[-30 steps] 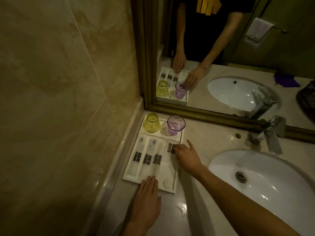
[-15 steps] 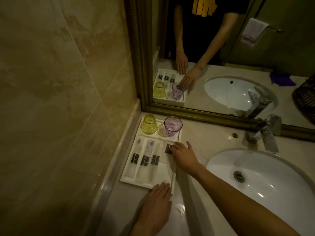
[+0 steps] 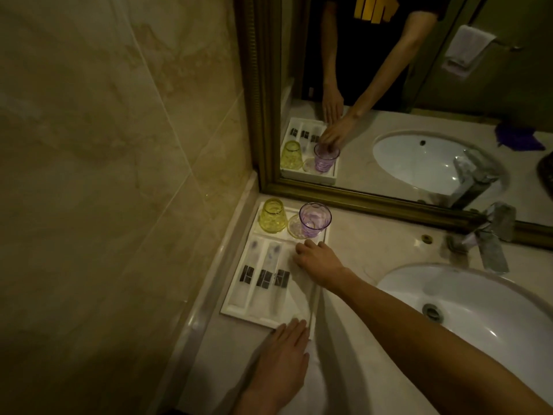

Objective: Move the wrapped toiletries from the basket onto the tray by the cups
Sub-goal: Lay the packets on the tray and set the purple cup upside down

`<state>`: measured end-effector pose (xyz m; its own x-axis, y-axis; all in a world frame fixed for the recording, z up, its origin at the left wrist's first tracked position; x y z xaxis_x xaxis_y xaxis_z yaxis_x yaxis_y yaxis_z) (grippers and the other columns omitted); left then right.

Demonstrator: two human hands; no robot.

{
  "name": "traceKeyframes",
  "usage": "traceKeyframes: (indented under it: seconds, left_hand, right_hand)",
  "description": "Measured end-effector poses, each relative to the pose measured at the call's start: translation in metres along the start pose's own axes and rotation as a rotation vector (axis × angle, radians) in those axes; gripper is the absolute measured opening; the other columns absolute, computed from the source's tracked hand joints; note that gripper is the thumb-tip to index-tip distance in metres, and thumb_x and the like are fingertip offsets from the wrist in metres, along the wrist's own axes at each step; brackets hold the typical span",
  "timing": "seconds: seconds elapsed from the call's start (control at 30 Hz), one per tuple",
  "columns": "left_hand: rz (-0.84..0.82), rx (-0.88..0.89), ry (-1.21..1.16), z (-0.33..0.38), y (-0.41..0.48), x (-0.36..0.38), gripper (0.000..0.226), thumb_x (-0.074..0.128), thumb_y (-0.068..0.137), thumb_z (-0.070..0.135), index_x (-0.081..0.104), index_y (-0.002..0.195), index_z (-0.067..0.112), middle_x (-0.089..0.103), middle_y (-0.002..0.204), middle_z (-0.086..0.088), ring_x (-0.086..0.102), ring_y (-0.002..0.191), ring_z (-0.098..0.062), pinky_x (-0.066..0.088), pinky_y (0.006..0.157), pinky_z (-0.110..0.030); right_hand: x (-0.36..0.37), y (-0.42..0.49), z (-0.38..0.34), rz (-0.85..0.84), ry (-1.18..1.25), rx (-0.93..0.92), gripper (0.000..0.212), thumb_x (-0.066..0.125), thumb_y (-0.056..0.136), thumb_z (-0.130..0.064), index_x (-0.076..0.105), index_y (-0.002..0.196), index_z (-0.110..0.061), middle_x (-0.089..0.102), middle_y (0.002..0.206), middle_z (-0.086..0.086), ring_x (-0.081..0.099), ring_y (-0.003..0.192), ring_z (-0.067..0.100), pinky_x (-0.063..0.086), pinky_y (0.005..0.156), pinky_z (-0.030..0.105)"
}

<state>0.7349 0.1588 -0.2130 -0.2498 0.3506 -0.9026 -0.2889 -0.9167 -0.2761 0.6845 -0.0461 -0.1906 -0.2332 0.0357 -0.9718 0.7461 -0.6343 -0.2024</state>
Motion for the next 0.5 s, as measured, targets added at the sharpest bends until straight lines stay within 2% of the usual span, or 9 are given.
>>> traceKeyframes:
  seconds: [0.13, 0.2, 0.23, 0.3, 0.37, 0.4, 0.43, 0.47, 0.5]
  left_hand:
    - [-0.008, 0.001, -0.001, 0.000, 0.000, -0.004, 0.060, 0.024, 0.102, 0.036, 0.017, 0.157, 0.013, 0.013, 0.167, -0.003, 0.005, 0.153, -0.017, -0.001, 0.122, -0.035]
    - [-0.004, 0.007, 0.015, 0.001, 0.001, -0.006, 0.059, 0.025, 0.103, 0.035, 0.018, 0.157, 0.012, 0.014, 0.167, -0.003, 0.007, 0.153, -0.017, 0.000, 0.123, -0.035]
    - [-0.003, 0.008, 0.020, 0.001, 0.001, -0.007, 0.059, 0.025, 0.103, 0.034, 0.019, 0.157, 0.012, 0.015, 0.167, -0.003, 0.008, 0.153, -0.017, 0.000, 0.123, -0.035]
    - [0.004, 0.007, 0.019, 0.002, 0.002, -0.010, 0.058, 0.026, 0.103, 0.034, 0.020, 0.156, 0.012, 0.016, 0.167, -0.003, 0.009, 0.153, -0.017, 0.000, 0.123, -0.034]
    - [-0.005, 0.015, 0.020, 0.002, 0.002, -0.013, 0.058, 0.026, 0.103, 0.034, 0.022, 0.156, 0.012, 0.017, 0.166, -0.003, 0.010, 0.153, -0.016, 0.000, 0.123, -0.034]
    - [-0.013, 0.016, 0.021, 0.003, 0.003, -0.014, 0.058, 0.026, 0.103, 0.035, 0.022, 0.156, 0.012, 0.017, 0.166, -0.003, 0.011, 0.152, -0.016, 0.000, 0.123, -0.034]
    - [-0.017, 0.015, 0.018, 0.005, 0.004, -0.015, 0.058, 0.026, 0.103, 0.035, 0.022, 0.156, 0.012, 0.017, 0.166, -0.003, 0.011, 0.152, -0.016, 0.000, 0.123, -0.034]
    - [-0.021, 0.012, 0.012, 0.006, 0.003, -0.015, 0.058, 0.027, 0.103, 0.035, 0.022, 0.156, 0.011, 0.018, 0.166, -0.004, 0.011, 0.152, -0.017, 0.001, 0.123, -0.034]
    - [-0.025, 0.009, 0.002, 0.006, 0.002, -0.016, 0.058, 0.027, 0.103, 0.035, 0.021, 0.156, 0.011, 0.018, 0.166, -0.004, 0.012, 0.152, -0.017, 0.001, 0.123, -0.035]
  right_hand:
    - [-0.014, -0.004, 0.001, 0.113, 0.042, -0.157, 0.025, 0.060, 0.091, -0.014, 0.066, 0.116, -0.015, 0.059, 0.129, 0.005, 0.056, 0.108, 0.030, 0.048, 0.076, 0.040]
    - [-0.022, -0.008, 0.005, 0.158, 0.163, -0.126, 0.015, 0.059, 0.085, -0.014, 0.061, 0.100, -0.018, 0.064, 0.113, 0.005, 0.062, 0.094, 0.029, 0.050, 0.065, 0.038]
    - [-0.026, -0.008, 0.011, 0.162, 0.275, -0.033, 0.011, 0.059, 0.084, -0.016, 0.053, 0.092, -0.020, 0.065, 0.102, 0.006, 0.064, 0.088, 0.030, 0.050, 0.061, 0.038]
    - [-0.023, -0.007, 0.023, 0.107, 0.548, 0.244, 0.026, 0.066, 0.085, -0.022, 0.041, 0.088, -0.022, 0.064, 0.083, 0.005, 0.064, 0.072, 0.027, 0.046, 0.054, 0.032]
    - [-0.012, -0.011, 0.029, 0.118, 0.808, 0.524, 0.033, 0.077, 0.083, -0.025, 0.045, 0.087, -0.016, 0.057, 0.063, -0.007, 0.055, 0.044, 0.007, 0.038, 0.038, 0.016]
    - [-0.003, -0.014, 0.031, 0.136, 0.914, 0.640, 0.030, 0.078, 0.083, -0.023, 0.051, 0.085, -0.012, 0.055, 0.058, -0.009, 0.052, 0.033, 0.004, 0.033, 0.031, 0.010]
    - [0.004, -0.017, 0.031, 0.132, 0.973, 0.728, 0.027, 0.077, 0.085, -0.023, 0.056, 0.084, -0.007, 0.057, 0.058, -0.006, 0.055, 0.030, 0.004, 0.036, 0.029, 0.011]
    - [0.009, -0.020, 0.027, 0.099, 0.991, 0.773, 0.024, 0.074, 0.088, -0.023, 0.060, 0.087, -0.003, 0.063, 0.065, 0.002, 0.062, 0.035, 0.007, 0.048, 0.034, 0.018]
    - [0.011, -0.022, 0.021, 0.043, 0.938, 0.764, 0.024, 0.070, 0.091, -0.026, 0.064, 0.093, -0.003, 0.068, 0.077, 0.009, 0.071, 0.050, 0.017, 0.058, 0.044, 0.028]
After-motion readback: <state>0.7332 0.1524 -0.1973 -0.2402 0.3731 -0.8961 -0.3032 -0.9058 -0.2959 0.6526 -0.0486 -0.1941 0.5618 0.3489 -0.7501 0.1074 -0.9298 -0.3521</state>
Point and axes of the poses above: each hand's wrist, its own y-axis towards the middle knuckle, its own x-axis out of the palm, z = x × y, the point moved 5 cm from there along y, towards the middle knuckle
